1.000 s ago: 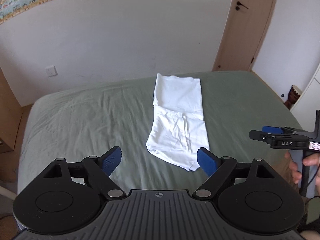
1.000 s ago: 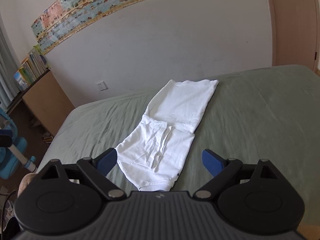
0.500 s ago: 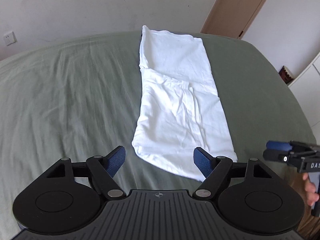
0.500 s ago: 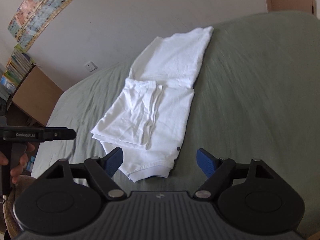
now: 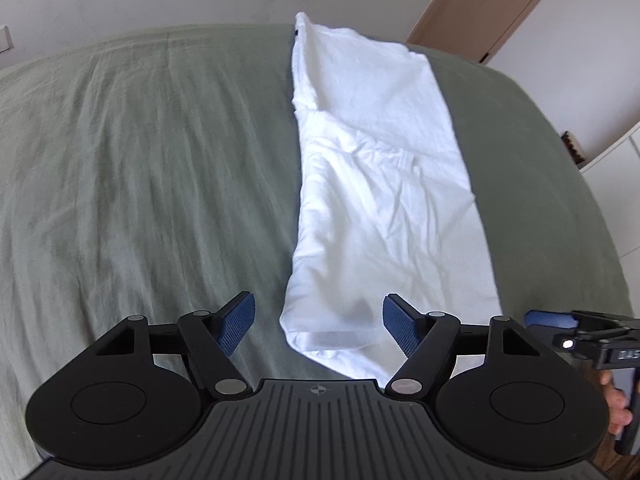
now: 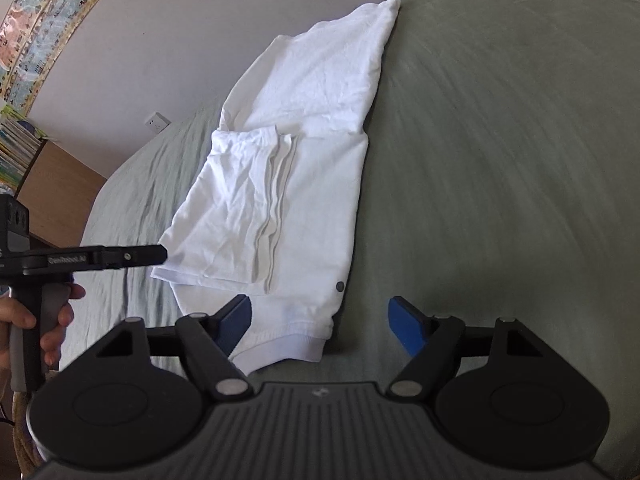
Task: Fold clothes
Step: 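Move both tools to the hem end of the shirt strip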
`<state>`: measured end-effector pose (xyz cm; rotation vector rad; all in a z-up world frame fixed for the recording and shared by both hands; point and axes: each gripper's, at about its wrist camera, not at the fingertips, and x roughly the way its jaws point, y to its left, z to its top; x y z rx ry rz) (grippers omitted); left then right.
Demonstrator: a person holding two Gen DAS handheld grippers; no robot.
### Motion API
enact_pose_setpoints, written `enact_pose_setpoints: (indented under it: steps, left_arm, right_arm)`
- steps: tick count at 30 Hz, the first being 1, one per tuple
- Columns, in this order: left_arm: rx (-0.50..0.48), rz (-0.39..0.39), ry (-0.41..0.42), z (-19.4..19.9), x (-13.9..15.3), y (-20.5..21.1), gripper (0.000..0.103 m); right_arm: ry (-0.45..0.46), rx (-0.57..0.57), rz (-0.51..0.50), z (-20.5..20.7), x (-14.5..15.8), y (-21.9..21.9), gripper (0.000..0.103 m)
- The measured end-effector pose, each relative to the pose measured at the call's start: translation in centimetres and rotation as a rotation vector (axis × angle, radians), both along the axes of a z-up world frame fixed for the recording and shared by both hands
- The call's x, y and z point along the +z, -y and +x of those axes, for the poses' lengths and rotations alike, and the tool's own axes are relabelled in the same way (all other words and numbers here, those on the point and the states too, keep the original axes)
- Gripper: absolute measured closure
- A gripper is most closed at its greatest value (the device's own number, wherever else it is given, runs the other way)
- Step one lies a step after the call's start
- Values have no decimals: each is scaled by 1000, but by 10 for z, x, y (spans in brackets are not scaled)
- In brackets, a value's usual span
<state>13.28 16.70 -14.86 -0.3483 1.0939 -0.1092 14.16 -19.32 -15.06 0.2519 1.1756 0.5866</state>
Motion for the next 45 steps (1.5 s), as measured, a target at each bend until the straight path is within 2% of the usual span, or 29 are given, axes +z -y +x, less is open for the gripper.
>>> enact_pose_setpoints:
  steps: [7,10,13,19,26,29,33,35,40,45]
  left_arm:
    - [-32,-39,-48,6,-20,2,32]
    - [-50,-41,-54,4,-26,8,38]
    - [-35,-49,-47,6,-26,7,41]
    - [-27,-81,-40,8,-27,10,41]
    - [-32,-70,-32,8,-26,13,41]
    - [-26,-47,-23,6,-17,7,41]
    - [-60,36,28,16,7,4,41]
    - [-74,63,46,33,19,3,40]
    - [-80,91,70,86,30,2,40]
    - [-86,92,64,144,25,-3,40]
  right_arm:
    - [-29,0,-2,4,-10,-4,26]
    - [-29,5,-10,4,-13,-7,28]
    - [-33,-2,-7,3,-14,-7,31]
    - [-70,-28,42,1,-17,-5,31]
    - [-59,-6,26,-4,-17,-10,33]
    - [-44,-18,32,5,-10,-4,34]
    - [35,-34,15,43,13,0,34]
    - [76,-44,6,66,24,0,34]
    - [119,-69,16,123,41,-5,34]
    - [119,-68,-15,185,37,-17,34]
